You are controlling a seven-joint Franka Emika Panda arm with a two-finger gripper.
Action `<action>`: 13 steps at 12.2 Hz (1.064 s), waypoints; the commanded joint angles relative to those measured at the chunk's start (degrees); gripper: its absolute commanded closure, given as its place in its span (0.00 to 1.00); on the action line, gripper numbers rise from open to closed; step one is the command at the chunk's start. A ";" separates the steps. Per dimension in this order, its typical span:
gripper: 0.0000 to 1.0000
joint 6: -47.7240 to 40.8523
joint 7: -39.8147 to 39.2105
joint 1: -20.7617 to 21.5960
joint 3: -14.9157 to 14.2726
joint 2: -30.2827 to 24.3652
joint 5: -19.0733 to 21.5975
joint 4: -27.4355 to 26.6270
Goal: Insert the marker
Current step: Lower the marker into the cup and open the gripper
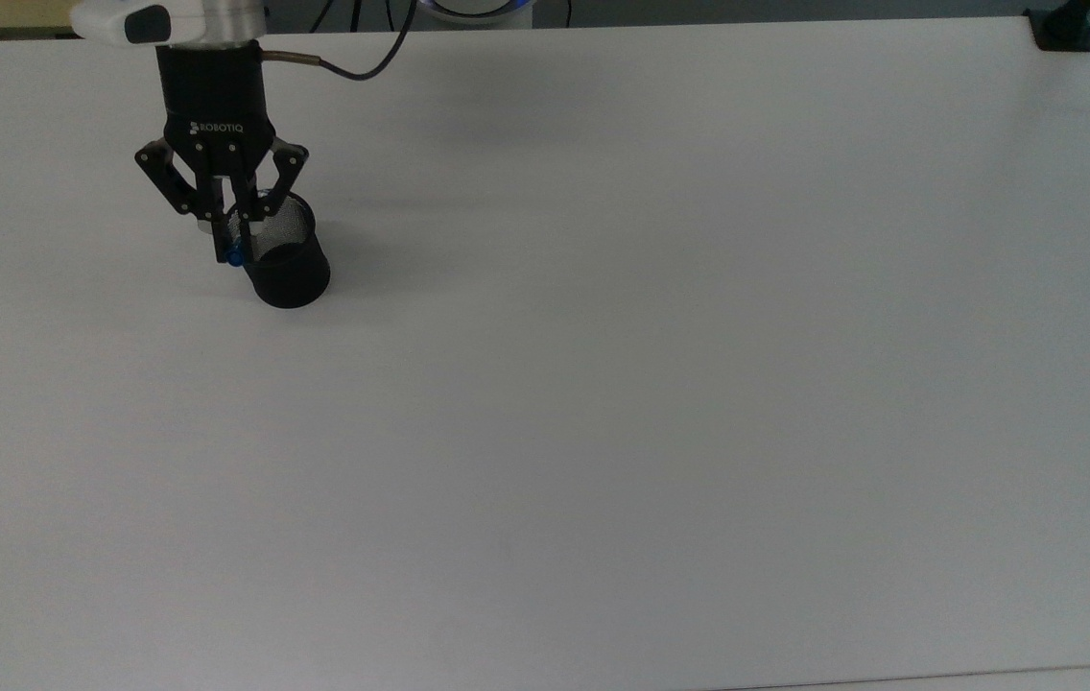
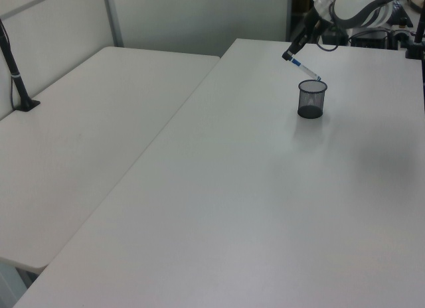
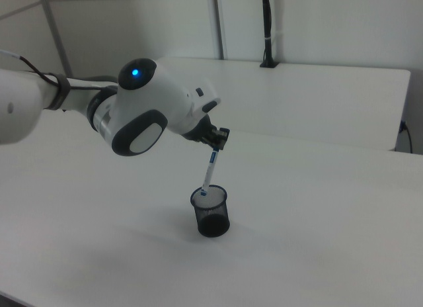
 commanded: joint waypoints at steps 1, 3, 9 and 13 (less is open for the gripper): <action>1.00 5.47 -1.88 0.98 0.07 1.11 1.76 -2.21; 1.00 5.56 -2.23 1.07 0.07 1.11 1.76 -3.09; 1.00 9.95 -3.55 1.15 0.07 1.11 1.76 -6.26; 0.78 9.61 -4.52 0.54 -0.01 1.03 1.76 -6.44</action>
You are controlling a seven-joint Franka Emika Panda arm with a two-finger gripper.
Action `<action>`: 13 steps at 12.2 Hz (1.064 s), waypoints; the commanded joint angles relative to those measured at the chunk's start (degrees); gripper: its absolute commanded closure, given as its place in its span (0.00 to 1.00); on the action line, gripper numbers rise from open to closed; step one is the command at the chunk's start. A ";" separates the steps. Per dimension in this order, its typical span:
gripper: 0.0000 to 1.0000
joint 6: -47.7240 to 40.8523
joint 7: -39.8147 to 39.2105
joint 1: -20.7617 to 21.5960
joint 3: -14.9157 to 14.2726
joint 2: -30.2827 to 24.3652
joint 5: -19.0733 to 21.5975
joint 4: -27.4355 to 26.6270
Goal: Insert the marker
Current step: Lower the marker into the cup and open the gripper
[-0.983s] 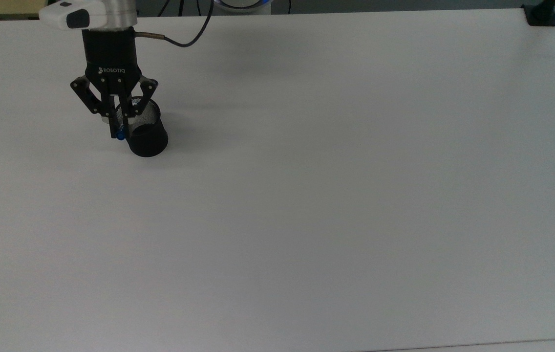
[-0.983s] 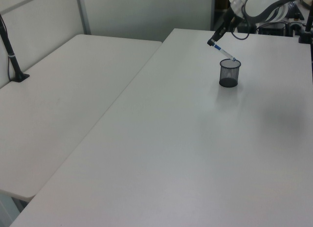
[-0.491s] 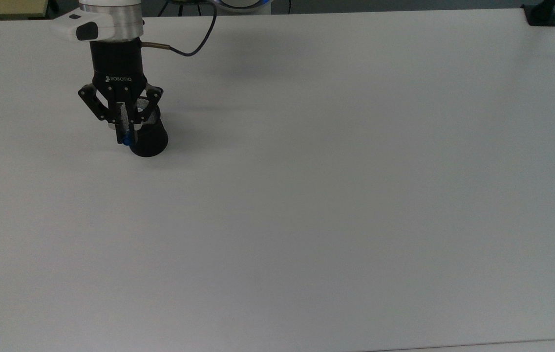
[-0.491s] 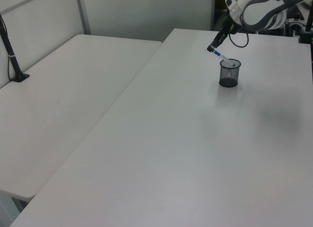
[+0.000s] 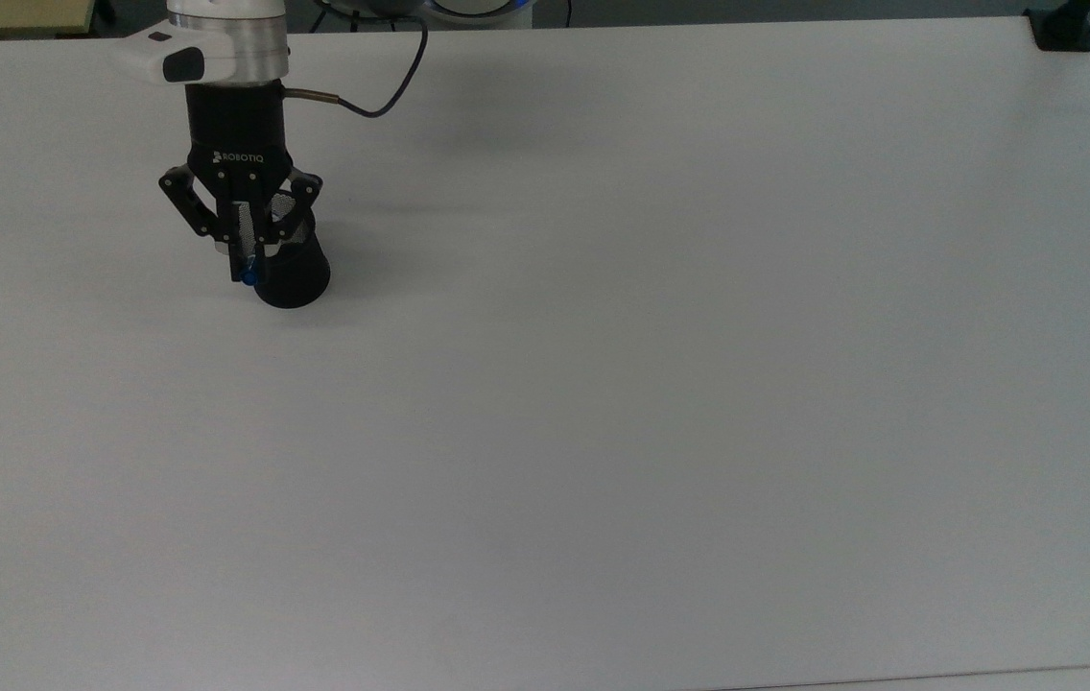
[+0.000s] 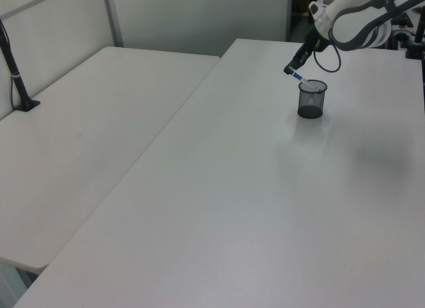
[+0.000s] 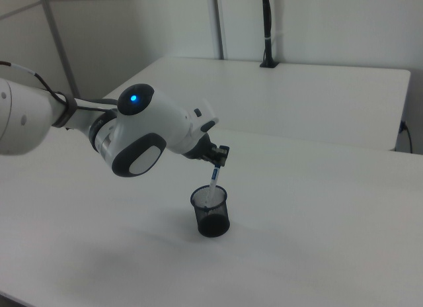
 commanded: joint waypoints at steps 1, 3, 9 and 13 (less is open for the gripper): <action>0.66 1.31 -2.41 0.00 -0.25 -1.36 1.76 -1.43; 0.42 1.22 -1.97 -0.09 -0.25 -1.88 1.76 -1.34; 0.06 -4.80 1.89 -0.27 -0.34 -4.52 1.76 1.98; 0.00 -30.69 7.59 -2.55 -1.13 -6.98 1.58 14.53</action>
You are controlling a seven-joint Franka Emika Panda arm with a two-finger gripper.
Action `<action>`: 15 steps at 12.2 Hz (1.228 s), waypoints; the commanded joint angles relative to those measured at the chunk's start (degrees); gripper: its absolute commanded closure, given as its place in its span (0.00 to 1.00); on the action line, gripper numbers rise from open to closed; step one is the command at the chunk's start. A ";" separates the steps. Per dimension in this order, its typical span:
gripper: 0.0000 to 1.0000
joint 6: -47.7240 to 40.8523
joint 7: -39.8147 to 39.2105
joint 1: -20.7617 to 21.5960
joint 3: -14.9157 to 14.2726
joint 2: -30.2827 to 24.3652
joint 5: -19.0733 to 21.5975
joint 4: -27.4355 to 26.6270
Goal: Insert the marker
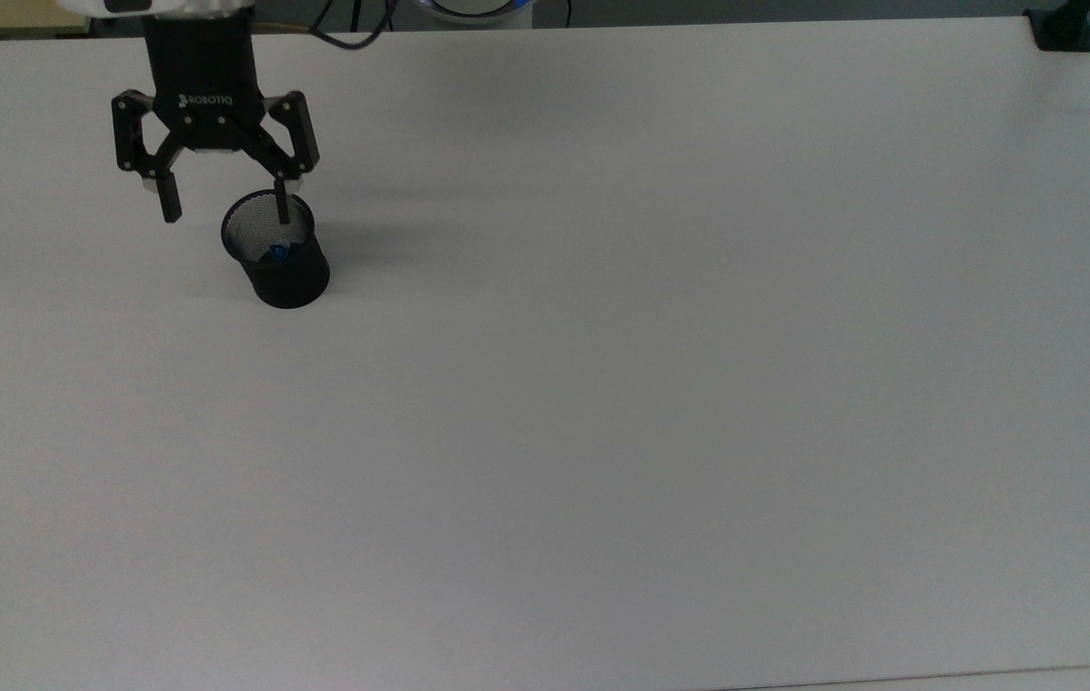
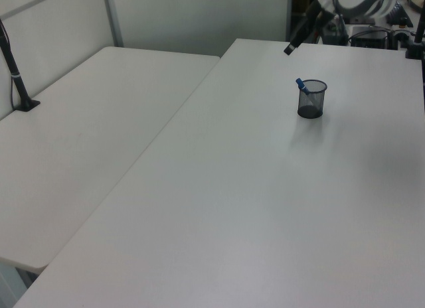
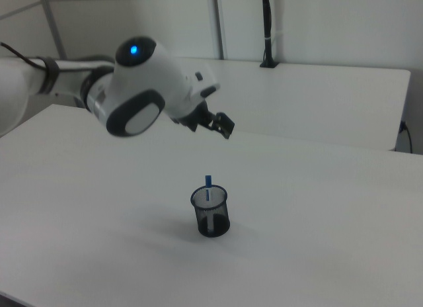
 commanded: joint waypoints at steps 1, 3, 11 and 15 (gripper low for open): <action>0.00 -22.82 4.20 -2.52 -0.98 -2.00 1.10 10.69; 0.00 -33.48 5.35 -3.23 -1.50 -1.92 0.66 15.81; 0.00 -54.54 25.10 8.18 -1.86 -3.15 -20.33 23.21; 0.00 -52.35 26.62 11.97 -1.95 -0.87 -24.65 23.04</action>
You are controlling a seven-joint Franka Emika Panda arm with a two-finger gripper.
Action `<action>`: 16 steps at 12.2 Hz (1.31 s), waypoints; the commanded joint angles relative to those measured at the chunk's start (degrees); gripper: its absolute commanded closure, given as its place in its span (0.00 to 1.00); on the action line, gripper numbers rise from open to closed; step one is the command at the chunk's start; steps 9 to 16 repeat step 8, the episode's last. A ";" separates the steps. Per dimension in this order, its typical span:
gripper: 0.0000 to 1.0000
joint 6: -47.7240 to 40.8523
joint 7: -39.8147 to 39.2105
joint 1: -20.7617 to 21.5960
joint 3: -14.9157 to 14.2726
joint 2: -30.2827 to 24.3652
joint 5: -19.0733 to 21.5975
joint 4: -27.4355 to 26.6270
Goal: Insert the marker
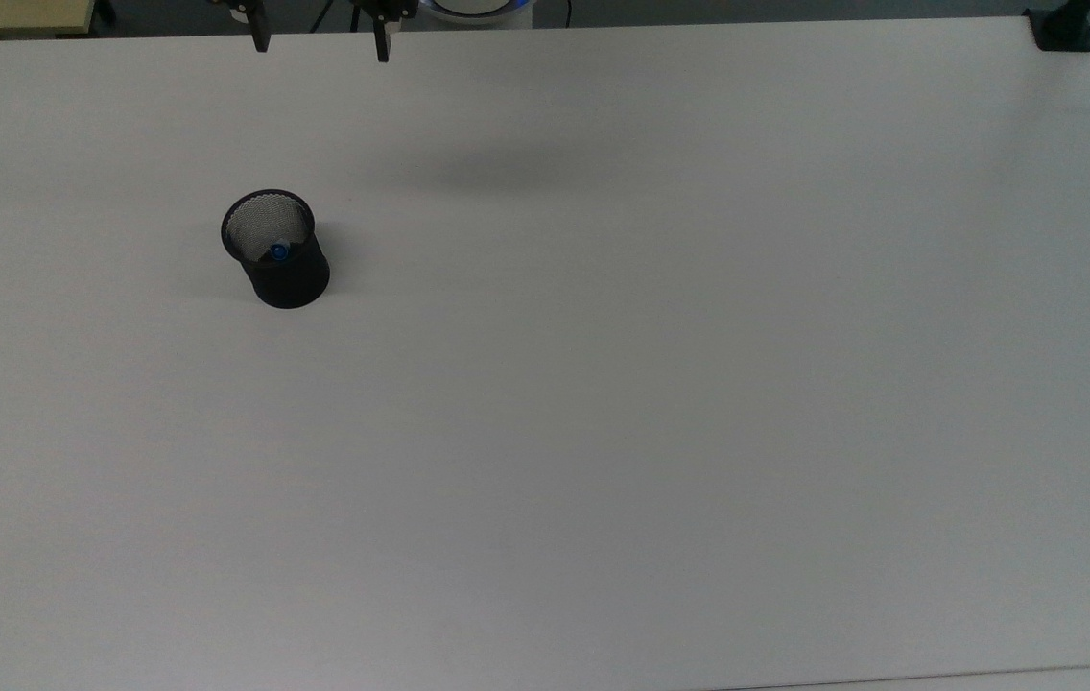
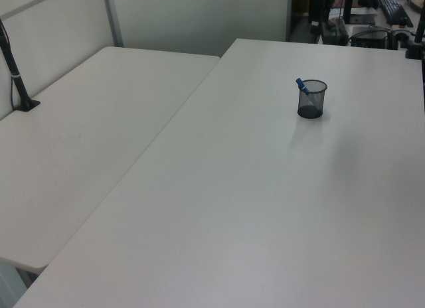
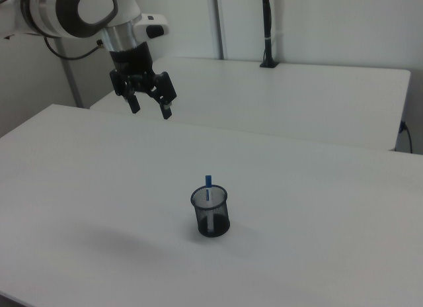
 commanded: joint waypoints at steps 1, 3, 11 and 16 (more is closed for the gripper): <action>0.00 0.50 1.02 2.44 -0.83 1.27 -3.10 0.09; 0.00 0.33 0.58 2.35 -0.92 1.36 -3.10 0.00; 0.00 0.06 1.02 2.35 -1.71 1.01 -2.84 0.08; 0.00 0.06 1.02 2.35 -1.71 1.01 -2.84 0.08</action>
